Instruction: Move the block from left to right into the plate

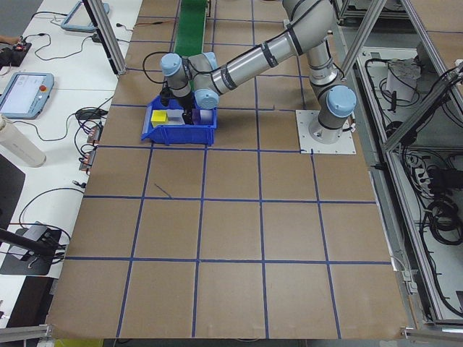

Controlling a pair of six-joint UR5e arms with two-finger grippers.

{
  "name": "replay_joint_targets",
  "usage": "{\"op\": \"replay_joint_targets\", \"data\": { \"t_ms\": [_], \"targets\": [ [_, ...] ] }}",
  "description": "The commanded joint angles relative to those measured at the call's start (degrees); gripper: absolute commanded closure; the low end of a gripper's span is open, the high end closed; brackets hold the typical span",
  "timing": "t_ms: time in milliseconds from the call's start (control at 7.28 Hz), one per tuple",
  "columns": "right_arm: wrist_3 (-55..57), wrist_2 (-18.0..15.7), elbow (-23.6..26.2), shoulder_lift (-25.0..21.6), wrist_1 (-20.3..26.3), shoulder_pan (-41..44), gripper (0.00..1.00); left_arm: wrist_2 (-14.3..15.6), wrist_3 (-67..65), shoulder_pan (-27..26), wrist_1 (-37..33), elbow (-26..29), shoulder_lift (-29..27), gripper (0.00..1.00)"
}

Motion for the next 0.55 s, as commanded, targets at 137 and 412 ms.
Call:
{"op": "replay_joint_targets", "data": {
  "t_ms": [137,412],
  "targets": [
    [0.0,0.0,0.0,0.0,0.0,0.0,0.0,-0.1,1.8,0.1,0.3,0.1,-0.1,0.62],
    [0.0,0.0,0.0,0.0,0.0,0.0,0.0,0.0,2.4,0.0,0.2,1.5,2.1,0.67]
  ]
}}
